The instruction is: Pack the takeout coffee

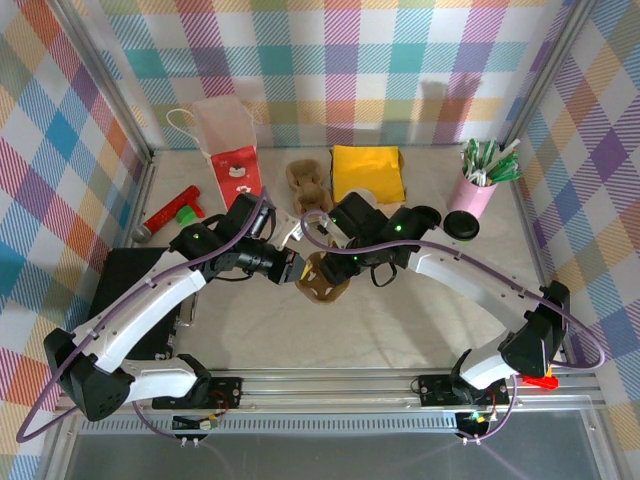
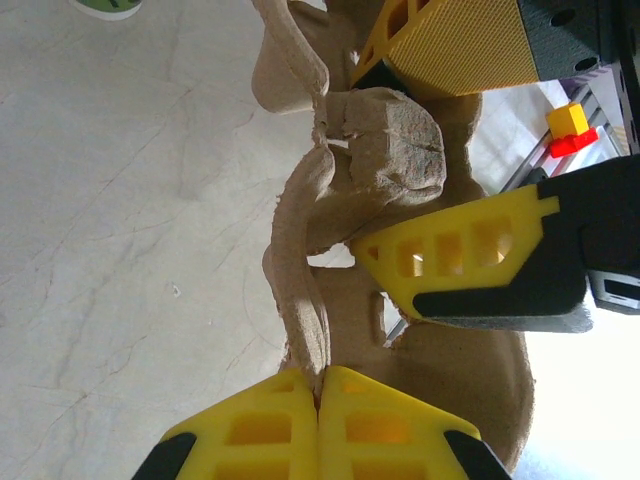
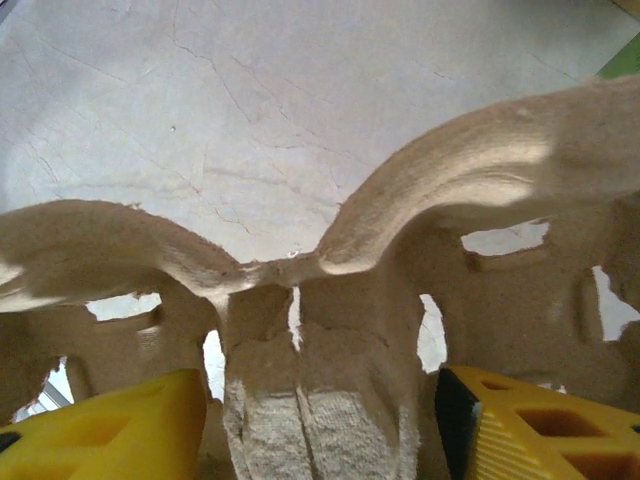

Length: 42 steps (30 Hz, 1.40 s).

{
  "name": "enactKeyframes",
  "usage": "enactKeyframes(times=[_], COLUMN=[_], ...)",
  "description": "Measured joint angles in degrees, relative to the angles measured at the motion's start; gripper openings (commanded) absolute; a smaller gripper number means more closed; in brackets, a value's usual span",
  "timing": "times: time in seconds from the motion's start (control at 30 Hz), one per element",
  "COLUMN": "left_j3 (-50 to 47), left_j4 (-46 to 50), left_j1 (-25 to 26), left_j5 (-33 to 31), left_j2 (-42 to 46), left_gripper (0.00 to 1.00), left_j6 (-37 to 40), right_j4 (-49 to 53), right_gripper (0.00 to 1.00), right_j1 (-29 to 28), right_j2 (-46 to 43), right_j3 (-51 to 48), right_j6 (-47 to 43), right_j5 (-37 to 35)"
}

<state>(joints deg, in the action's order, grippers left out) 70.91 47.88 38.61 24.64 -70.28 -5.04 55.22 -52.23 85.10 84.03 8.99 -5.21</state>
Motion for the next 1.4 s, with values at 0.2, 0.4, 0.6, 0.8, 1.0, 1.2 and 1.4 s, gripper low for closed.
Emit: enactKeyframes(times=[0.2,0.4,0.6,0.8,1.0,1.2,1.4], left_j3=[-0.68,-0.72,-0.72,-0.72,-0.72,-0.72,-0.59], left_j4=[-0.26,-0.79,-1.53,-1.55,-1.55,-1.57,-1.7], left_j1=[0.0,0.0,0.0,0.0,0.0,0.0,0.02], left_j5=[0.7,1.05,1.03,1.03,0.85,0.61,-1.84], left_j2=[0.02,0.02,0.02,0.02,-0.02,-0.11,0.2], left_gripper=[0.0,0.0,0.0,0.0,0.0,0.08,0.46], left_j6=[-0.02,-0.04,-0.07,-0.04,-0.07,-0.31,-1.73], right_j4=[-0.31,-0.35,-0.76,-0.74,-0.98,-1.27,-1.68], right_gripper=[0.62,0.55,0.61,0.57,0.45,0.38,0.35], right_j1=[0.0,0.0,0.0,0.0,-0.15,-0.26,-0.26], right_j2=[0.0,0.0,0.0,0.0,0.0,-0.04,-0.7], right_j3=[-0.02,-0.04,-0.42,-0.83,-0.85,-1.09,-2.29], right_j6=[0.0,0.42,0.57,0.66,0.85,0.83,0.79], right_j5=[-0.39,-0.42,-1.07,-1.66,-1.68,-1.7,-2.67])
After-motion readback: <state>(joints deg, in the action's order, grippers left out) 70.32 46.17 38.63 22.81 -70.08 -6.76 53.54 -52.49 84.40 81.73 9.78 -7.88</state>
